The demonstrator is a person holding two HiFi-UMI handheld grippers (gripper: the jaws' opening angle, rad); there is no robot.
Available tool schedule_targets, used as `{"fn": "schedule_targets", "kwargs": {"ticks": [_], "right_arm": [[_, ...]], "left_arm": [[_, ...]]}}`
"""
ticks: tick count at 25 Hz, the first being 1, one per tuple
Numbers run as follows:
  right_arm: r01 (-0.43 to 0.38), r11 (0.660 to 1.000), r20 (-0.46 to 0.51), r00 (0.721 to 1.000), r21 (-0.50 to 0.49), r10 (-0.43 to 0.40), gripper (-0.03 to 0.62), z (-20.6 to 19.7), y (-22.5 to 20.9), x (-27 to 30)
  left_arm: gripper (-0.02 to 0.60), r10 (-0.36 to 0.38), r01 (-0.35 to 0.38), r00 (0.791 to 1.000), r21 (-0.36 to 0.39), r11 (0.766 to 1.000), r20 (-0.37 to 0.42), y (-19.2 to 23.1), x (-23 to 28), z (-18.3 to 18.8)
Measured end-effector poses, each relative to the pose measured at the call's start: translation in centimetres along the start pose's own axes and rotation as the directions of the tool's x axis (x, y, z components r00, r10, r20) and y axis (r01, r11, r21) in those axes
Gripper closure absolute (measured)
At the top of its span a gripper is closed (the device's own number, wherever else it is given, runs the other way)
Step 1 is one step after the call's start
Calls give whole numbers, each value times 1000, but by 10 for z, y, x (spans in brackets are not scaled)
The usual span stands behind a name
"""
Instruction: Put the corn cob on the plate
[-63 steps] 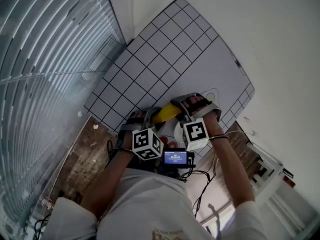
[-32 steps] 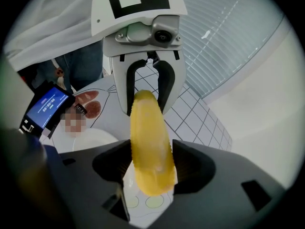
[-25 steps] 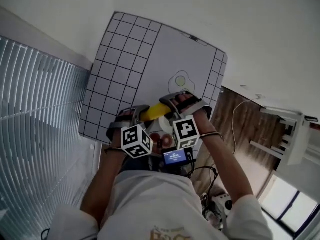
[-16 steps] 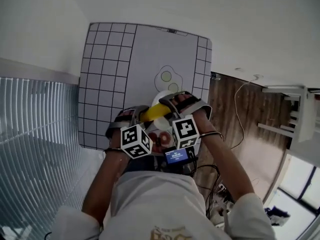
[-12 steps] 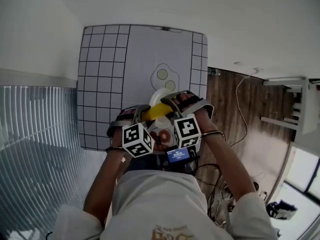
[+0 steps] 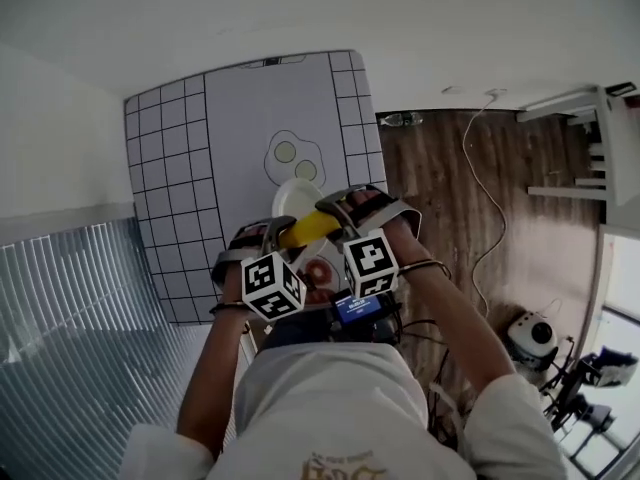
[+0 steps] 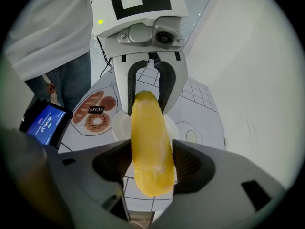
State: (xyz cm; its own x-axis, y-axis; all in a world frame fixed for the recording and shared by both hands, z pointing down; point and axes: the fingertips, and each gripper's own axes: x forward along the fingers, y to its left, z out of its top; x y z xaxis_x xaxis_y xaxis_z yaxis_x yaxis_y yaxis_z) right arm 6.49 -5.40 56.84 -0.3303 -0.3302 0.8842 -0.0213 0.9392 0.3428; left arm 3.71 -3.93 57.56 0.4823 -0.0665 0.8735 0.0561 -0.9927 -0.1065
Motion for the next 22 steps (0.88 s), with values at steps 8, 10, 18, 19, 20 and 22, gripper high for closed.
{"fn": "schedule_targets", "kwargs": {"ticks": [8, 10, 18, 19, 20, 22], "right_arm": [[-19, 997, 24, 1000, 79, 17, 327, -4, 11, 12], [-30, 996, 33, 999, 83, 27, 327, -1, 12, 15], [-51, 989, 59, 997, 138, 43, 327, 1, 9, 38], [-53, 988, 65, 997, 146, 44, 327, 2, 8, 40], [-58, 985, 74, 996, 160, 47, 327, 3, 7, 41], [-67, 978, 94, 994, 197, 49, 329, 5, 5, 43]], "left_arm": [[354, -45, 46, 998, 22, 999, -52, -5, 10, -8], [354, -53, 54, 996, 15, 998, -67, -5, 11, -12], [354, -59, 61, 989, 15, 998, -134, 6, 22, -32], [354, -59, 61, 989, 11, 998, -139, 8, 22, -34], [354, -59, 60, 988, 3, 998, -142, 11, 23, -37], [360, -52, 49, 989, -19, 999, -142, 17, 23, -42]]}}
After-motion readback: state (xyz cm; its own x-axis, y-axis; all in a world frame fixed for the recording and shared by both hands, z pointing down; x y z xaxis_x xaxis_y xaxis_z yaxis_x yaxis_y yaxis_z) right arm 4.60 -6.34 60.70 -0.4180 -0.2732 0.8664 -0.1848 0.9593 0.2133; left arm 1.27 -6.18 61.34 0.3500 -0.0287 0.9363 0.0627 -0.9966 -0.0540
